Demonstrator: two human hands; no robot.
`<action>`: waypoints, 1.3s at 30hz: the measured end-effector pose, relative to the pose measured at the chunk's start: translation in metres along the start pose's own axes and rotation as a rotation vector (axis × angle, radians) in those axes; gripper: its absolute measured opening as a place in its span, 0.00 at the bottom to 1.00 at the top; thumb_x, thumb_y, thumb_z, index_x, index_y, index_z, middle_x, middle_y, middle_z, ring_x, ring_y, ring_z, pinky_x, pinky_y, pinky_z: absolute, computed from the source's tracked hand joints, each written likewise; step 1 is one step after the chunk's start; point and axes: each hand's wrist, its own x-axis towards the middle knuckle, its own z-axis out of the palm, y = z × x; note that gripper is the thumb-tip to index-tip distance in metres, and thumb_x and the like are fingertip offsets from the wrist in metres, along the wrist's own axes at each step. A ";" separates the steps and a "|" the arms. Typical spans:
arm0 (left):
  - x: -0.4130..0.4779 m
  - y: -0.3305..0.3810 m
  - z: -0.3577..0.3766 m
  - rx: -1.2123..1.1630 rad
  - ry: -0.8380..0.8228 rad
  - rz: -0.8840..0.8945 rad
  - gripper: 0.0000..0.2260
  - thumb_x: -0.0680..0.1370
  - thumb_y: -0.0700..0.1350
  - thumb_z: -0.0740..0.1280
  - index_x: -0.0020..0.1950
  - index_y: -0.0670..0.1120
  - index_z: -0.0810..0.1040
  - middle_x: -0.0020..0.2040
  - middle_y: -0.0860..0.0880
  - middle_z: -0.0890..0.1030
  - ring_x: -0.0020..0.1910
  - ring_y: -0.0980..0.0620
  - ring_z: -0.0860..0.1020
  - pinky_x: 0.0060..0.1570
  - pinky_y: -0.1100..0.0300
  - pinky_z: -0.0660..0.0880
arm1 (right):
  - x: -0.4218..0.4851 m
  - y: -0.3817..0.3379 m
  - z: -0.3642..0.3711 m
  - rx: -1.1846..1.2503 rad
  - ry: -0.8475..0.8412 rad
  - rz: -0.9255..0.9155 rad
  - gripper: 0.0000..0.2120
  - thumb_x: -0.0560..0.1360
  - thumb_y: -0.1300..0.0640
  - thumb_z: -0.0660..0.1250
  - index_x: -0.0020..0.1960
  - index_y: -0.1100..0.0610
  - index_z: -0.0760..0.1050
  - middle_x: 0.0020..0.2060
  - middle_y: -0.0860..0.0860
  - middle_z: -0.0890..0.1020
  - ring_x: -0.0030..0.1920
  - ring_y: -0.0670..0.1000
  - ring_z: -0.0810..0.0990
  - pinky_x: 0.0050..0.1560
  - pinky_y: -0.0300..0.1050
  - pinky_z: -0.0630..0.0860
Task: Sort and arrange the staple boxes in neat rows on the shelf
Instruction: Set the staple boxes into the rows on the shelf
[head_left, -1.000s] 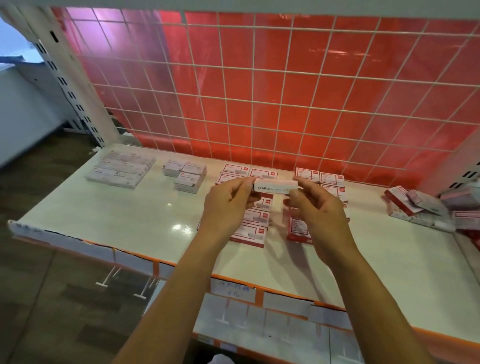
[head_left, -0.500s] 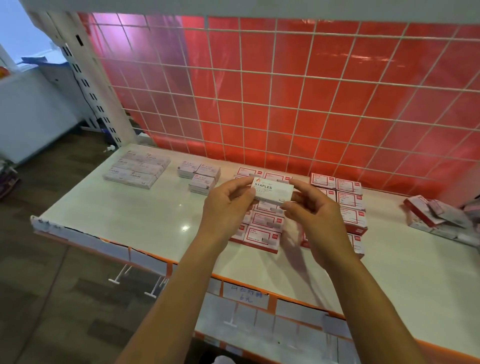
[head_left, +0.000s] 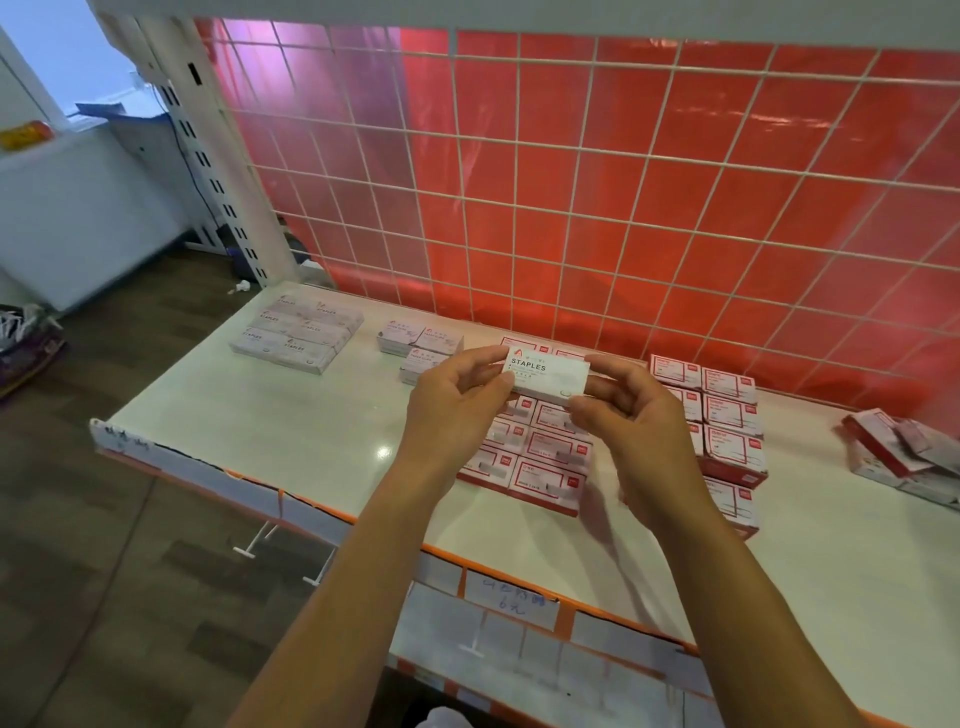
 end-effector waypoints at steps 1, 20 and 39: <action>0.001 0.000 -0.001 0.000 -0.002 0.001 0.13 0.78 0.42 0.67 0.62 0.51 0.78 0.55 0.53 0.82 0.52 0.55 0.81 0.52 0.60 0.80 | 0.001 0.000 0.001 -0.003 -0.003 -0.001 0.18 0.74 0.66 0.67 0.61 0.54 0.73 0.53 0.50 0.82 0.54 0.48 0.81 0.50 0.41 0.80; 0.012 -0.002 -0.023 -0.039 0.016 0.033 0.14 0.79 0.42 0.65 0.64 0.51 0.77 0.54 0.56 0.82 0.52 0.58 0.81 0.46 0.68 0.78 | 0.016 -0.004 0.027 -0.027 -0.037 -0.062 0.19 0.74 0.64 0.68 0.63 0.51 0.74 0.49 0.47 0.83 0.50 0.45 0.82 0.49 0.39 0.80; 0.024 -0.009 -0.052 0.069 0.021 0.030 0.13 0.77 0.42 0.69 0.61 0.51 0.80 0.56 0.54 0.82 0.53 0.56 0.80 0.56 0.57 0.78 | 0.023 0.001 0.050 -0.082 -0.088 -0.089 0.19 0.71 0.63 0.71 0.60 0.51 0.75 0.49 0.45 0.82 0.50 0.42 0.81 0.44 0.34 0.79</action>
